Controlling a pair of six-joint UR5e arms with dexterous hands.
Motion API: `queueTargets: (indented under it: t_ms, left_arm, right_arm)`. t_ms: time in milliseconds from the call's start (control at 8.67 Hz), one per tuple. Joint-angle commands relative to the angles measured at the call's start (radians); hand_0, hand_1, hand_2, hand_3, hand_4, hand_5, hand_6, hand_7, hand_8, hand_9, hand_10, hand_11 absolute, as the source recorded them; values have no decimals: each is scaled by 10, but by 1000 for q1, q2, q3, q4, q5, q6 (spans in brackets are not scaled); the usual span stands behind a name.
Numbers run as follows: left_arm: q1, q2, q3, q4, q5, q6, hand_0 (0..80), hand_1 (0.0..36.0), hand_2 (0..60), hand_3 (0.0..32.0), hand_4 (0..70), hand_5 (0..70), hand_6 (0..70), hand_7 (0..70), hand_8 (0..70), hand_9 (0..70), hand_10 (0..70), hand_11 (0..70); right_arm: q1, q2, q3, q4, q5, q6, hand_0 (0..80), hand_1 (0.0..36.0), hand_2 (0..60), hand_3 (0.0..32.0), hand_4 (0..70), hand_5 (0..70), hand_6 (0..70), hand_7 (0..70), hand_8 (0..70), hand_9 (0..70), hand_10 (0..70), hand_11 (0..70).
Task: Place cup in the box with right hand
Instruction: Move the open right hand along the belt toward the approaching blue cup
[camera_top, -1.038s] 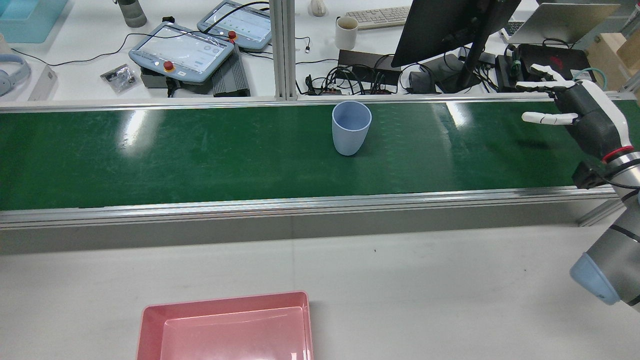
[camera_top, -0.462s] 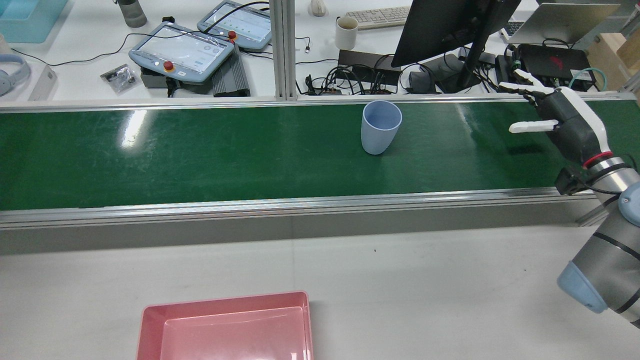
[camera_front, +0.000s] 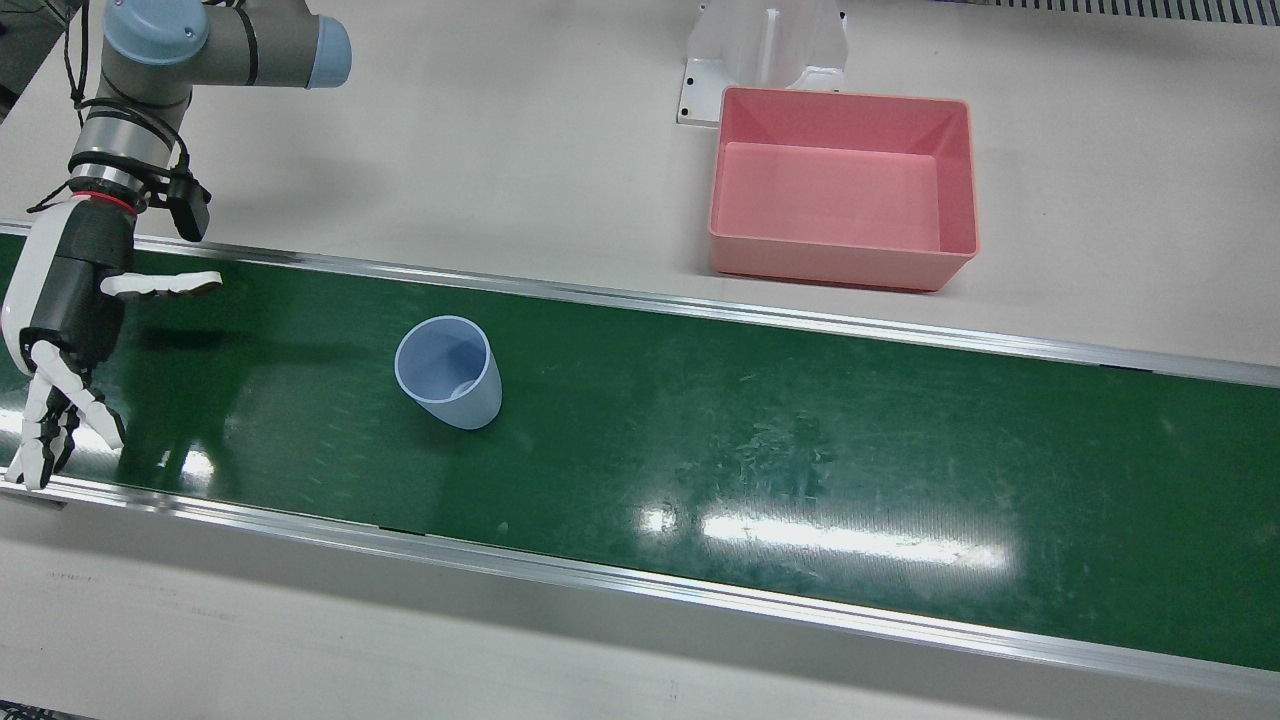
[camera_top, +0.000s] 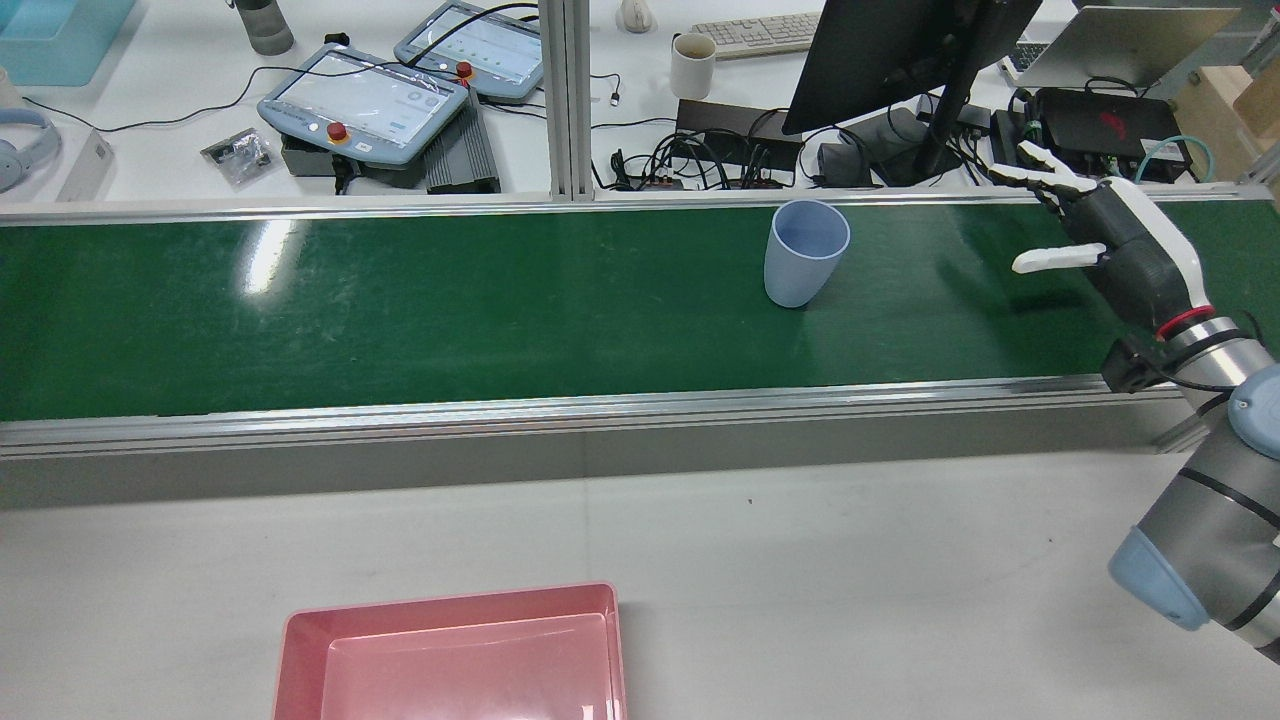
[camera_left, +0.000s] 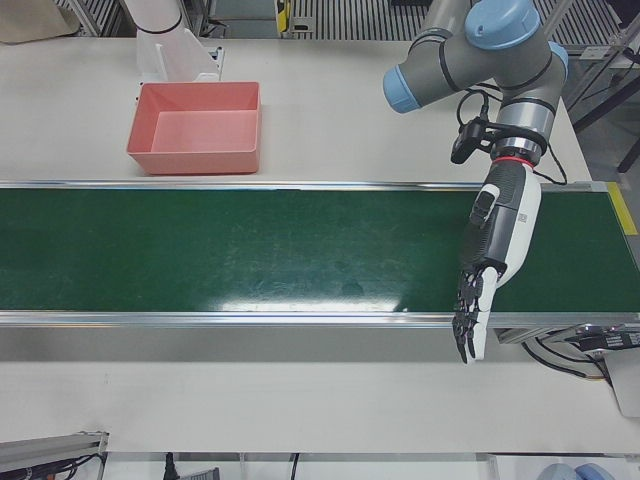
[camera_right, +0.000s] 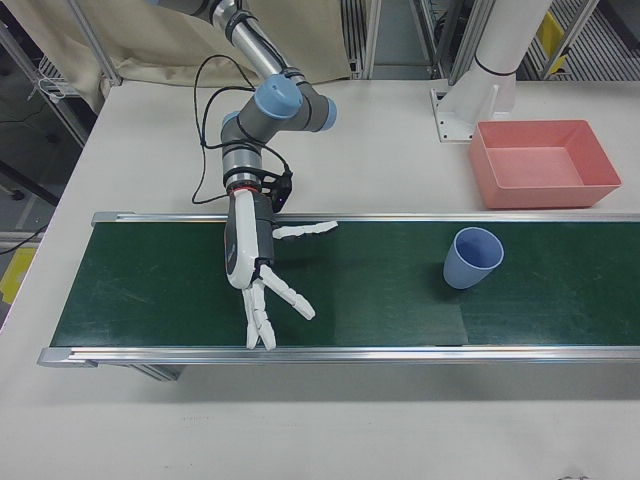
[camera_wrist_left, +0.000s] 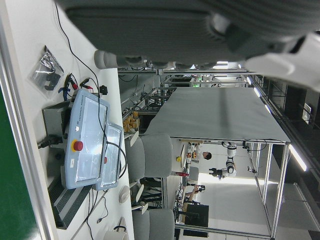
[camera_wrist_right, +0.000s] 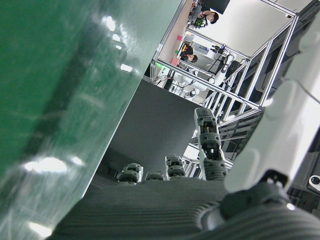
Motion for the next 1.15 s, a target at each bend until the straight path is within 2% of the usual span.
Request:
queueTargets:
  t_ms: [0,231,462,1038]
  left_arm:
    - [-1,0,0,0,0,0,0,0,0,0,0,0,0,0,0,0,0,0]
    - [1,0,0,0,0,0,0,0,0,0,0,0,0,0,0,0,0,0]
    - [-1,0,0,0,0,0,0,0,0,0,0,0,0,0,0,0,0,0]
    - [-1,0,0,0,0,0,0,0,0,0,0,0,0,0,0,0,0,0]
  right_arm:
    - [-21,21,-1,0,0,-3,475,83,0,0,179,28,37,121,0,10,34,63]
    - [-39,30,-1,0,2,-4,476,82,0,0,189,27,39,131,0,12,35,64]
    - [-67,30,0,0,43,-1,477,81,0,0,197,26,40,141,0,14,33,61]
    - [-82,30,6,0,43,-3,475,79,0,0,202,26,40,136,0,13,32,59]
